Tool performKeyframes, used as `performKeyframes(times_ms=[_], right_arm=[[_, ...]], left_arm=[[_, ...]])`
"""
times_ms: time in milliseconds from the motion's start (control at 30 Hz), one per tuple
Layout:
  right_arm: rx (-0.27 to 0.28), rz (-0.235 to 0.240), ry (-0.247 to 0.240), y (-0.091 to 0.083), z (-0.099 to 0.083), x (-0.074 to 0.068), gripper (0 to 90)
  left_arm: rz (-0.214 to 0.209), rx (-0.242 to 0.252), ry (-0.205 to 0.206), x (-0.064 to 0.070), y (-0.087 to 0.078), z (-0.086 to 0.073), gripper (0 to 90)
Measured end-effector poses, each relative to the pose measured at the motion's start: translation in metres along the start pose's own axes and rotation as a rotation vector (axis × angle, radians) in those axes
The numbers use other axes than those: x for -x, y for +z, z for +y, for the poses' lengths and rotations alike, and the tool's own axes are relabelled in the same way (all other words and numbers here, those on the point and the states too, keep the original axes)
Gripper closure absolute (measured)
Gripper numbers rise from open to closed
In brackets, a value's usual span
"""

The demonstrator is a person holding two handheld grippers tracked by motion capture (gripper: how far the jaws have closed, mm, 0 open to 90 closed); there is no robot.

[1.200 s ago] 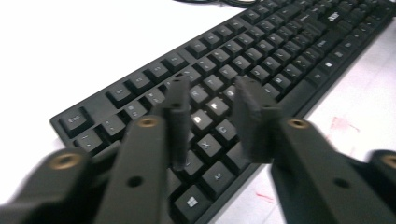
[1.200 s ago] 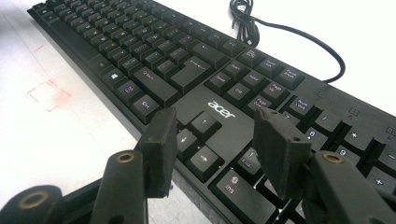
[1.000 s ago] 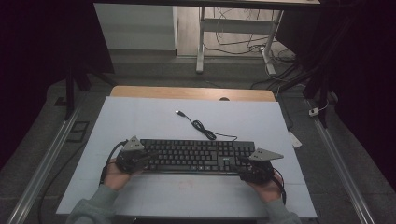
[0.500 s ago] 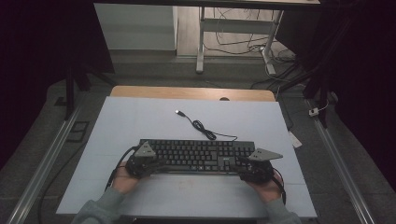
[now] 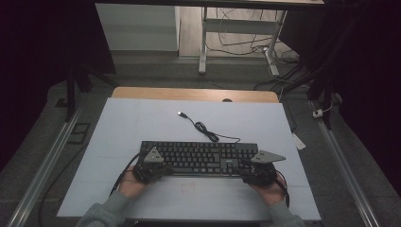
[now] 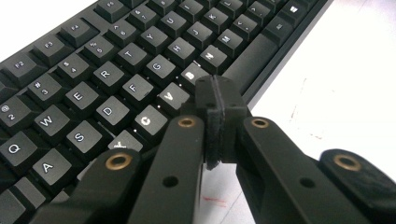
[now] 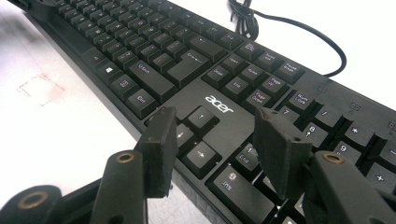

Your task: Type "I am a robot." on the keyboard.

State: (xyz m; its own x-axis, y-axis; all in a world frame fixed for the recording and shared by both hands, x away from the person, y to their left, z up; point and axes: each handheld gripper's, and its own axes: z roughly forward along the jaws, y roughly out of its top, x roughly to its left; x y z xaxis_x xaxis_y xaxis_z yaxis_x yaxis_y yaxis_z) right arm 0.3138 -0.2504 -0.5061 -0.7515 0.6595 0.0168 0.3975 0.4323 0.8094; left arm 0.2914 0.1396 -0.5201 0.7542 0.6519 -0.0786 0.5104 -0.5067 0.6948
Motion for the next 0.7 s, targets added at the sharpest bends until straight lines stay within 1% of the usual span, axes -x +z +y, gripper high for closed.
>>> performKeyframes(times_ms=[300,533,600,633,700], right_arm=[[-0.001,-0.002,-0.002,0.0002,0.0000,0.0000,49.7],[-0.002,-0.001,-0.003,0.0004,0.0000,0.0001,49.6],[-0.001,-0.003,-0.002,0.0006,-0.0001,0.0000,49.5],[-0.002,-0.003,-0.003,0.0007,-0.0001,-0.0001,49.4],[-0.003,-0.002,-0.004,0.0009,-0.0001,-0.0002,49.4]], left_arm=[[0.011,-0.003,0.001,-0.0003,0.0035,-0.0003,88.8],[0.006,0.005,-0.005,-0.0007,0.0054,-0.0005,88.8],[0.010,-0.009,0.008,-0.0005,0.0076,-0.0011,88.9],[0.006,0.000,0.006,-0.0001,0.0082,-0.0014,89.0],[0.006,-0.003,0.012,0.0000,0.0077,-0.0009,89.0]])
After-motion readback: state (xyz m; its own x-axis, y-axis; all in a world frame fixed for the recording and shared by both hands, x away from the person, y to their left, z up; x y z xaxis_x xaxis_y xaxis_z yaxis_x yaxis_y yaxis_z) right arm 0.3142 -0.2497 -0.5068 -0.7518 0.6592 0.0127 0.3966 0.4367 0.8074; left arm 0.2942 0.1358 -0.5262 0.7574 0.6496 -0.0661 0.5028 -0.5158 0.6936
